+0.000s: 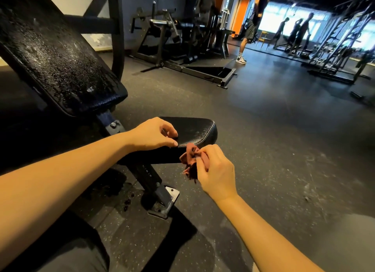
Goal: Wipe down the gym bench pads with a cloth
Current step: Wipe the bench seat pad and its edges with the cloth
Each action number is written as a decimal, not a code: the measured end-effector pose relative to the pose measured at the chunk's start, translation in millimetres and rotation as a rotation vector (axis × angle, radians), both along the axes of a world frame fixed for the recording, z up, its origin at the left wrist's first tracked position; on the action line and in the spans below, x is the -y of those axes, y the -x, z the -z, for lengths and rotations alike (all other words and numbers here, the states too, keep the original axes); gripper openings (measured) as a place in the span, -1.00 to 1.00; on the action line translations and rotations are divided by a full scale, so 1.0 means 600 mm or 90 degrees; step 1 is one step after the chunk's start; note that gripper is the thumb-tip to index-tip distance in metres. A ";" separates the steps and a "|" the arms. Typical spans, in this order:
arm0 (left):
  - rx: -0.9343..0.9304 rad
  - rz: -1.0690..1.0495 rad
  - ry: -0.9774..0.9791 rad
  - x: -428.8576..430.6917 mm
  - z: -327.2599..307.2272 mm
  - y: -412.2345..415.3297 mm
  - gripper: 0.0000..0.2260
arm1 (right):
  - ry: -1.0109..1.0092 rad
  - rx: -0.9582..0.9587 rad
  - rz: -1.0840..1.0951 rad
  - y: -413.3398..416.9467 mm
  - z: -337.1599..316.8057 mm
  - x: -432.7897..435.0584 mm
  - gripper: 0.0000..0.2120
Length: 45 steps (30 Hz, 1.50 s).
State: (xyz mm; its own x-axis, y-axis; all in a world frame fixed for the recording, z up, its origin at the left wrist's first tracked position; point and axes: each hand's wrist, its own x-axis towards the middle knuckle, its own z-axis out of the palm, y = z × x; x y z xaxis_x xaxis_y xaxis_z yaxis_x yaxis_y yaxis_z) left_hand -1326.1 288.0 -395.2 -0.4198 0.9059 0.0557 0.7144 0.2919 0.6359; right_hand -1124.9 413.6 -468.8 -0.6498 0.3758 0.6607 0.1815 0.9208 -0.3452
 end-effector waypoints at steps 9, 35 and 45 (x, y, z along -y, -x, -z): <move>-0.006 -0.024 -0.003 0.002 0.000 -0.008 -0.78 | 0.308 -0.108 0.046 0.044 0.003 0.092 -0.83; -0.032 -0.029 0.015 -0.004 0.008 -0.006 -0.81 | 0.223 -0.211 0.102 0.026 -0.008 0.074 -0.91; -0.032 -0.040 0.006 -0.004 0.010 -0.009 -0.82 | 0.324 -0.096 0.110 0.024 -0.040 0.039 -0.81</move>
State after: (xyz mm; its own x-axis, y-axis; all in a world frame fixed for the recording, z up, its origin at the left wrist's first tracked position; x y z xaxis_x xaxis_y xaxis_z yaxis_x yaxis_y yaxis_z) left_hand -1320.9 290.7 -401.1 -0.4732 0.8782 0.0694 0.7253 0.3437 0.5965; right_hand -1139.4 390.4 -445.1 -0.4625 0.7645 0.4491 0.2292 0.5923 -0.7724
